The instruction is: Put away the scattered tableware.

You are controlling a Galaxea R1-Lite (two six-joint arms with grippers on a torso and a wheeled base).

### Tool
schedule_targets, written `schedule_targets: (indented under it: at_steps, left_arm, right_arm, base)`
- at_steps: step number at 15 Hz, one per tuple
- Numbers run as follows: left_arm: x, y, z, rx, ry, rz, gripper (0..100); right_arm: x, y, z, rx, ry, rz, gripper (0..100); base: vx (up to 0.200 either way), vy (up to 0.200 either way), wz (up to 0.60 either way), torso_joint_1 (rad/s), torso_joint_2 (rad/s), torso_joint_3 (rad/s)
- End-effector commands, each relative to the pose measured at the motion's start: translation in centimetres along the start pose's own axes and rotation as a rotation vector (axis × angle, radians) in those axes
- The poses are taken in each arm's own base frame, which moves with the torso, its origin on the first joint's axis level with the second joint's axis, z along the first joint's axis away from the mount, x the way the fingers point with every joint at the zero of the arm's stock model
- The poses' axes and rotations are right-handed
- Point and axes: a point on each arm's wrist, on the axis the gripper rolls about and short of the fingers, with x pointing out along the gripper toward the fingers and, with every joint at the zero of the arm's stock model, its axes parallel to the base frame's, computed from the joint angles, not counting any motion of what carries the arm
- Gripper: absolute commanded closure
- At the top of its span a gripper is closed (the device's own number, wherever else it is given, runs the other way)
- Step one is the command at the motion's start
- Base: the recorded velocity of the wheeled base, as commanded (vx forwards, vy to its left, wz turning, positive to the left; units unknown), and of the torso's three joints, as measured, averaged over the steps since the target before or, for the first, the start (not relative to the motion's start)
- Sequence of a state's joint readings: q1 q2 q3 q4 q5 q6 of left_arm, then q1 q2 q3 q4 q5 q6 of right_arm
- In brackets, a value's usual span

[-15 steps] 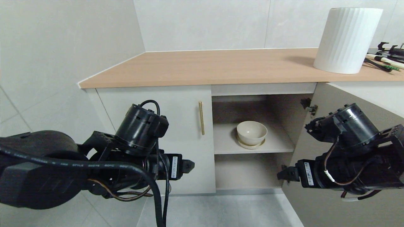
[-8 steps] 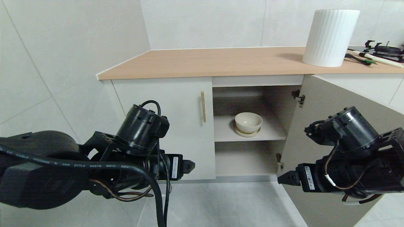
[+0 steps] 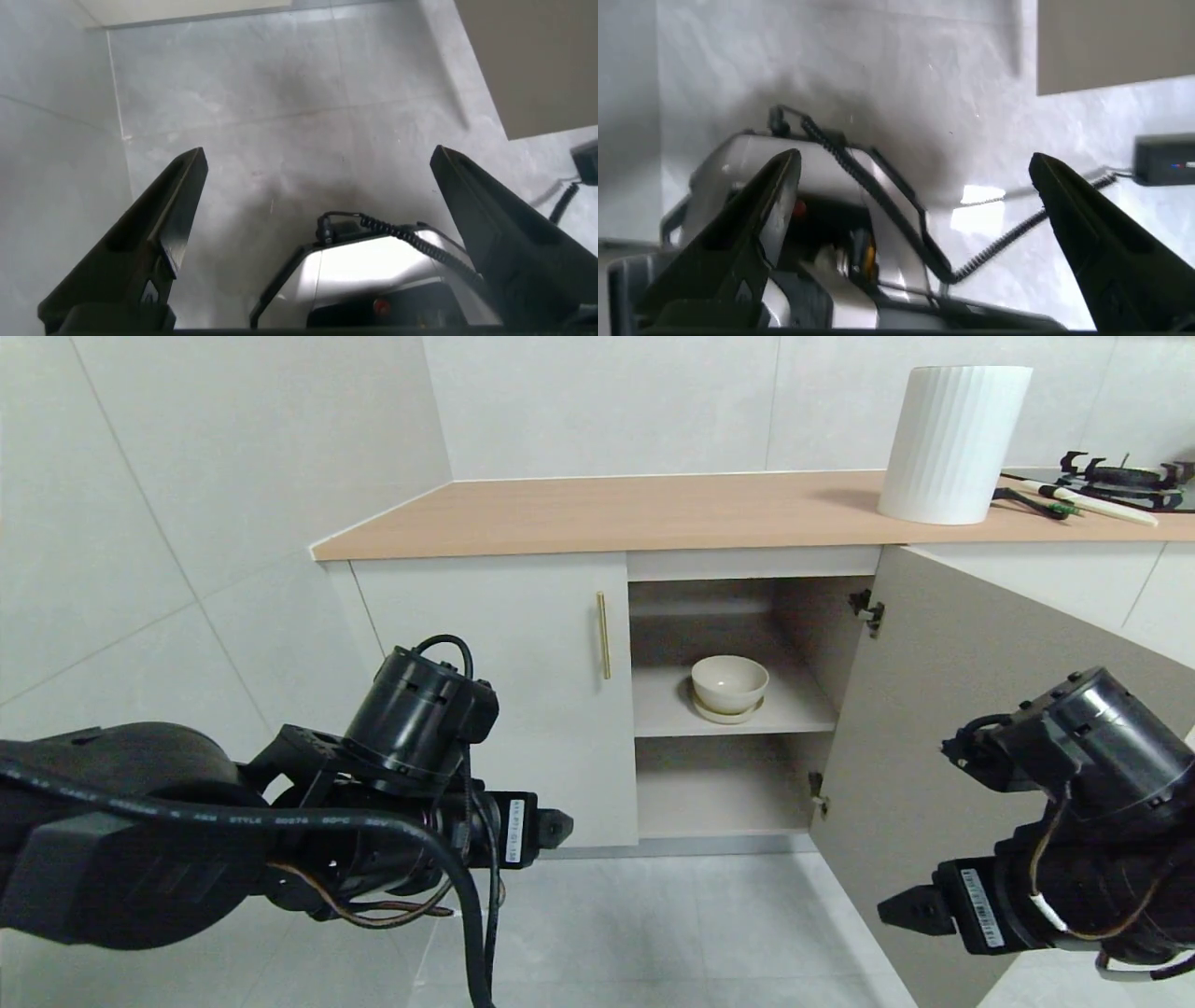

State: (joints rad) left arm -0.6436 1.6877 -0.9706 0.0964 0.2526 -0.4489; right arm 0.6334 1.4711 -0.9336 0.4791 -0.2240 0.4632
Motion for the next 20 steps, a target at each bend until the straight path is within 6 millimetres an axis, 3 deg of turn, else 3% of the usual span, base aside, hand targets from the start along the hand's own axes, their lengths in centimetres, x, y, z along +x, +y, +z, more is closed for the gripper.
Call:
schedule_targets:
  at_steps: [1,3,14,18,20]
  left_arm:
    - [0.0,0.0,0.0,0.001,0.001,0.002,0]
    - [0.0,0.0,0.0,0.001,-0.003,0.010,0]
    - [0.2,0.0,0.0,0.002,-0.006,0.026,0]
    - [0.2,0.0,0.0,0.002,-0.006,0.026,0]
    - [0.1,0.1,0.0,0.001,-0.007,0.025,0]
  right_arm:
    - [-1.5,-0.3,0.2,0.004,-0.024,0.010,0]
    - [-1.8,-0.4,0.1,-0.003,0.005,-0.005,0]
    - [-2.9,-2.5,-0.1,-0.034,0.090,-0.113,0]
    - [-5.0,-5.6,0.4,-0.016,0.128,-0.194,0]
    - [-5.2,-8.2,1.5,0.068,0.119,-0.268,0]
  base:
    - [0.000,0.000,0.00,0.000,0.00,0.000]
    - [0.000,0.000,0.00,0.000,0.00,0.000]
    - [0.000,-0.200,0.00,0.002,0.00,0.001]
    - [0.000,-0.100,0.00,-0.001,0.00,0.002]
    - [0.000,0.000,0.00,0.000,0.00,0.000]
